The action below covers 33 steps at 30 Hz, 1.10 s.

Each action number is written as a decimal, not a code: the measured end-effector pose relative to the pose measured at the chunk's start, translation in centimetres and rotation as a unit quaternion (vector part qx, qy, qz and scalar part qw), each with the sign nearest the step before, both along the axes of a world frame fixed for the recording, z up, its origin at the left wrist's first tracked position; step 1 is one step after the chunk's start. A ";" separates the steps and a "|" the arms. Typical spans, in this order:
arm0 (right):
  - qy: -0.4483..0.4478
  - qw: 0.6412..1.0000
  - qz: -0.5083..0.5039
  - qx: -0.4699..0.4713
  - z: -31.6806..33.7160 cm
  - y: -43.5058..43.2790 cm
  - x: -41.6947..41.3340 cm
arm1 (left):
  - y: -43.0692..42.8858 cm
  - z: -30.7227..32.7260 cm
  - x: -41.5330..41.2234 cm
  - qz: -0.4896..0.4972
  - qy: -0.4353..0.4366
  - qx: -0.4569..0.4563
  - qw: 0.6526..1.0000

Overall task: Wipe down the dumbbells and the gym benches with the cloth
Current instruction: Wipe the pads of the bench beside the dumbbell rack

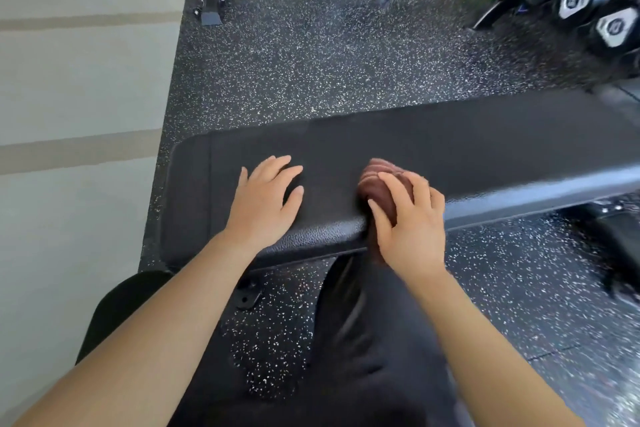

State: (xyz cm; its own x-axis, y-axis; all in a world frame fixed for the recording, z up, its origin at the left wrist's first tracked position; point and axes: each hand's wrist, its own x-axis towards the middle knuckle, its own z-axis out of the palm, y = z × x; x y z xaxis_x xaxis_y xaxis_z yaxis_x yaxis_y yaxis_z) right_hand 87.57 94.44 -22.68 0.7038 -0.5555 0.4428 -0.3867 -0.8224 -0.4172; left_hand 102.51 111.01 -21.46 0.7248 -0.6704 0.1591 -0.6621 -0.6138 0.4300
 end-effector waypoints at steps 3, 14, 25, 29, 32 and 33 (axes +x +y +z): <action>-0.033 0.997 -0.053 0.040 -0.1 -1.8 -0.2 | -3.3 0.2 -1.3 -0.044 -0.011 -0.005 0.999; -0.042 0.997 -0.063 0.012 -1.0 -5.0 -3.1 | -6.6 -1.1 -2.0 -0.062 -0.064 0.033 0.995; -0.107 0.970 -0.205 0.080 -1.4 -11.7 -5.8 | -7.0 -0.9 -1.9 -0.063 -0.076 0.043 0.994; -0.084 0.984 -0.146 0.064 -0.8 -8.2 -4.7 | -6.9 -0.8 -1.8 -0.069 -0.061 0.047 0.995; -0.043 0.995 -0.066 0.056 0.0 -4.8 -3.0 | -6.1 -0.5 -1.3 -0.087 -0.034 0.050 0.994; -0.028 0.997 -0.040 0.062 0.4 -3.7 -2.2 | -5.5 -0.3 -1.0 -0.088 -0.035 0.054 0.994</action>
